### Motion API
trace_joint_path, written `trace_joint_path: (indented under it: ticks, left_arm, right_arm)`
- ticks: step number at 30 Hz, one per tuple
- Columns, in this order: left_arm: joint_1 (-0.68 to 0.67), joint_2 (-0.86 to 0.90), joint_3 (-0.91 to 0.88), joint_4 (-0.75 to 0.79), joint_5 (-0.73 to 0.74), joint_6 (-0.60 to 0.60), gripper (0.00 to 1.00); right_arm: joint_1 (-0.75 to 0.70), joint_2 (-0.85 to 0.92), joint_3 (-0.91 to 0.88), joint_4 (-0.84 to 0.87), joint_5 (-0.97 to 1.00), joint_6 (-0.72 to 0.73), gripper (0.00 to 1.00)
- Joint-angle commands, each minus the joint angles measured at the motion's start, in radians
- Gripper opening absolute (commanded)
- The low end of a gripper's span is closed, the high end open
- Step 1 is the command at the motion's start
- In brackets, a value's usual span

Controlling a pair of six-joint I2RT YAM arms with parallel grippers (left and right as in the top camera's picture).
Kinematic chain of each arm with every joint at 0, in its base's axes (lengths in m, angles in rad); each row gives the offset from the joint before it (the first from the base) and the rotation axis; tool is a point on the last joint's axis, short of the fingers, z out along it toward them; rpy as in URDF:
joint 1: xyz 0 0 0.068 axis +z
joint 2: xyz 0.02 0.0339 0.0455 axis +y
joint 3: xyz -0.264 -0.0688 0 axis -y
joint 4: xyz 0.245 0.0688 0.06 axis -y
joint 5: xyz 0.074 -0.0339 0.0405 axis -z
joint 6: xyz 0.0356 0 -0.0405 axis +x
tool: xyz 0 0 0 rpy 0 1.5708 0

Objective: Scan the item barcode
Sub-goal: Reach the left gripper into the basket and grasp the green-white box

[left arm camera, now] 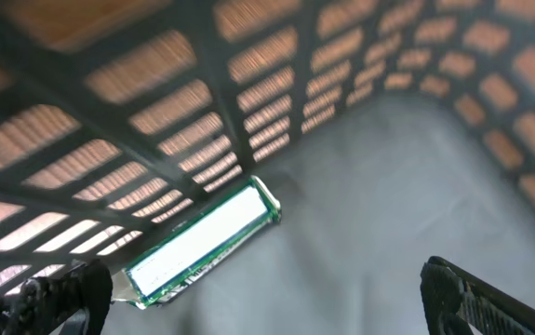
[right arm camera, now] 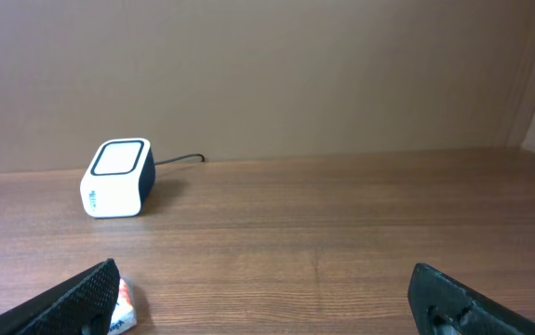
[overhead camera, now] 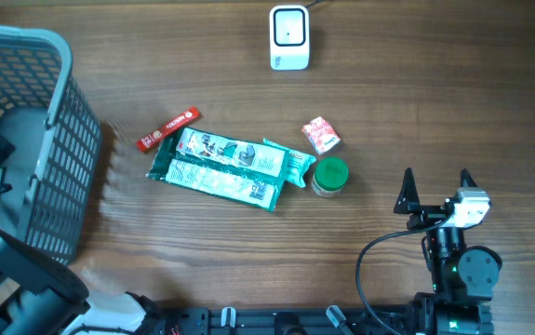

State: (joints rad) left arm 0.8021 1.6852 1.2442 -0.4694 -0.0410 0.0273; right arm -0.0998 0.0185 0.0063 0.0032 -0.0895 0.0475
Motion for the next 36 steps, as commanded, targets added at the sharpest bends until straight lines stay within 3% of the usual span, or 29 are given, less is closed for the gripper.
trace_joint_path:
  ticks: [1, 5, 25, 36]
  left_arm:
    - [-0.001, 0.042, -0.001, -0.003, 0.037, 0.152, 1.00]
    - [-0.001, 0.084, -0.001, -0.013, 0.037, 0.210, 1.00]
    - [0.075, 0.217, -0.001, 0.040, 0.038, 0.201, 1.00]
    - [0.073, 0.275, -0.001, 0.035, 0.206, 0.196, 0.99]
  right_arm:
    - [0.002, -0.005, -0.001, 0.002, -0.013, 0.006, 1.00]
    - [0.002, -0.005, -0.001, 0.003, -0.012, 0.006, 1.00]
    - [0.002, -0.005, -0.001, 0.002, -0.012, 0.006, 1.00]
    - [0.002, -0.005, -0.001, 0.002, -0.013, 0.006, 1.00]
